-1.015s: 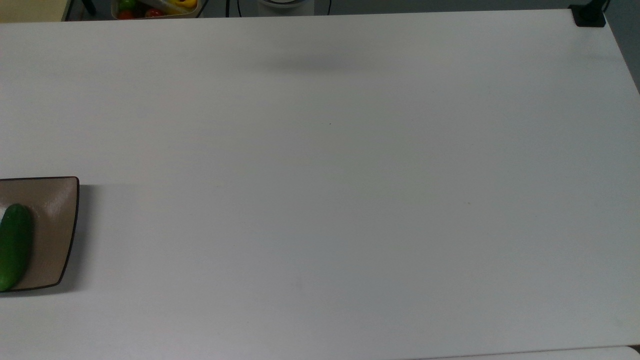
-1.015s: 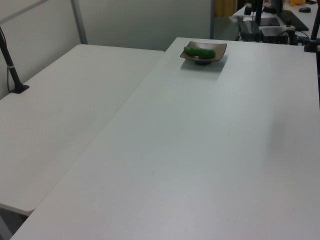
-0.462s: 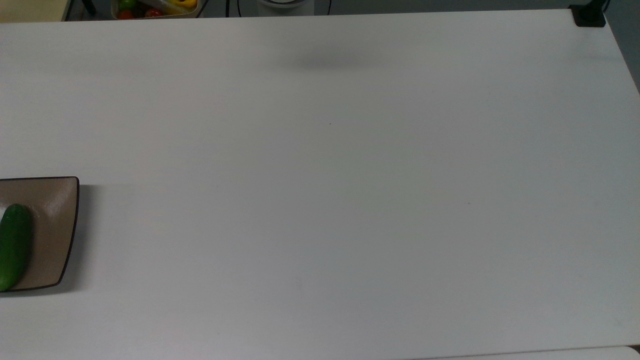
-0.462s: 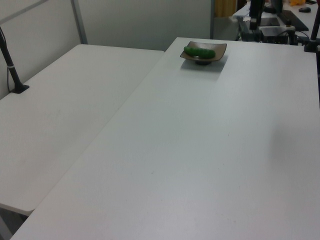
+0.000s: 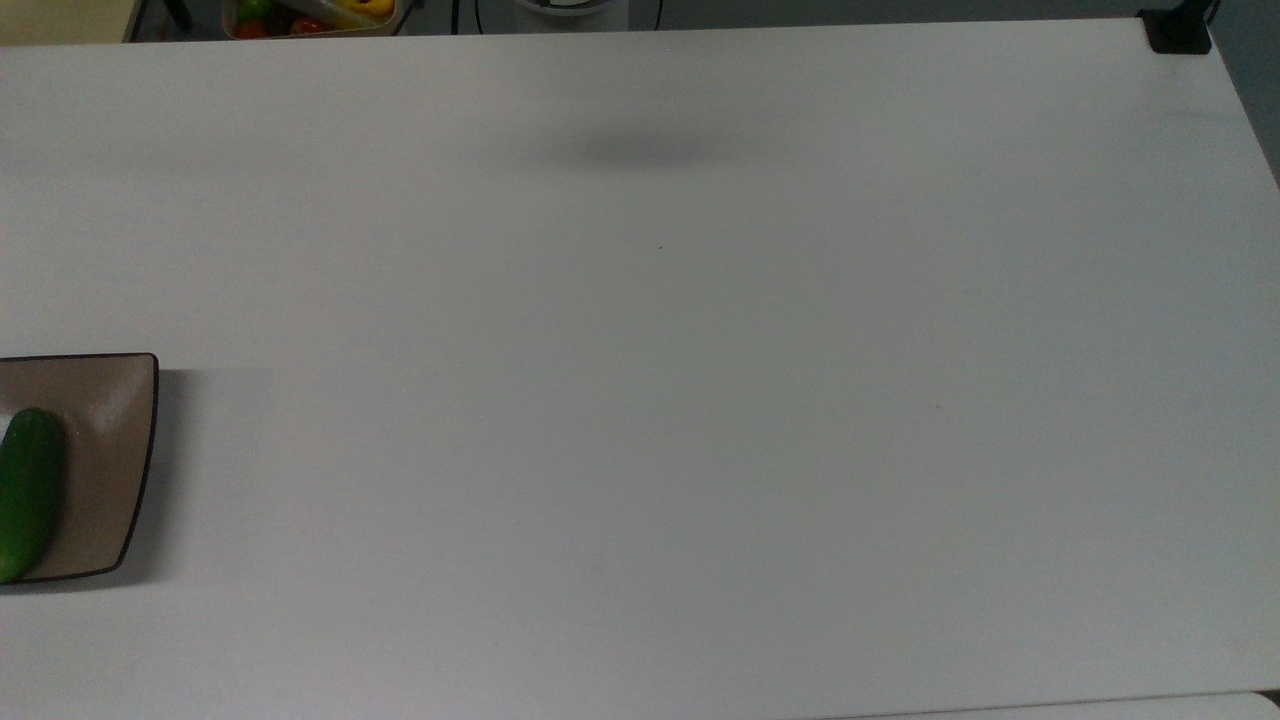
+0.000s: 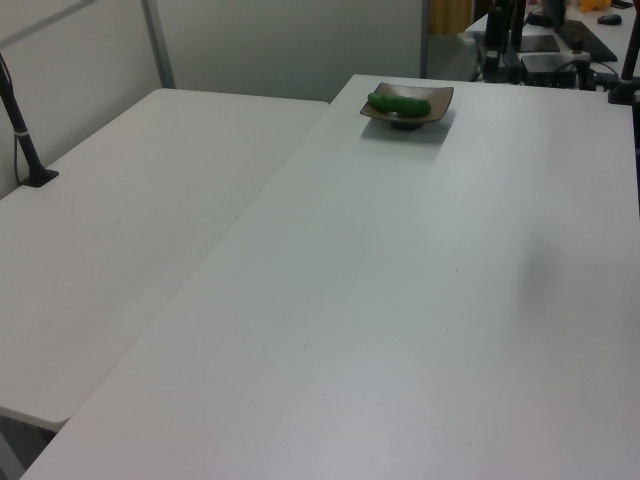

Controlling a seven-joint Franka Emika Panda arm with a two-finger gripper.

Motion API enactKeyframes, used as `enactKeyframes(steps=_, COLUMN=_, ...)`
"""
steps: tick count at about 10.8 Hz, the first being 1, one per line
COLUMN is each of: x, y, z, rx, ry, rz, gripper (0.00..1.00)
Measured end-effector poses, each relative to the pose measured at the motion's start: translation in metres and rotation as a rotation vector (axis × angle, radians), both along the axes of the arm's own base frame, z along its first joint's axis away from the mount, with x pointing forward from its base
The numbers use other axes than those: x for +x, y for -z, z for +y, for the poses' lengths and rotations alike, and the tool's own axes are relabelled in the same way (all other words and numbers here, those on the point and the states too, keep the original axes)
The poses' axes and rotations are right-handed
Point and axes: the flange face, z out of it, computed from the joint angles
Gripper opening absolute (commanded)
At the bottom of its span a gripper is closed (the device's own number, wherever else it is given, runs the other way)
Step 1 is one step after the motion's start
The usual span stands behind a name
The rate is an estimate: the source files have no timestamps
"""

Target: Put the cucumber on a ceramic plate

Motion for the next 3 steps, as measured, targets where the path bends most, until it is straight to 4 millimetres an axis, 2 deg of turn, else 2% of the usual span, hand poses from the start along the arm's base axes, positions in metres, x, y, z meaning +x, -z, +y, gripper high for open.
enactKeyframes(steps=3, x=0.0110, y=-0.0003, z=-0.0076, rx=0.003, ry=0.015, rz=-0.060, gripper=1.00)
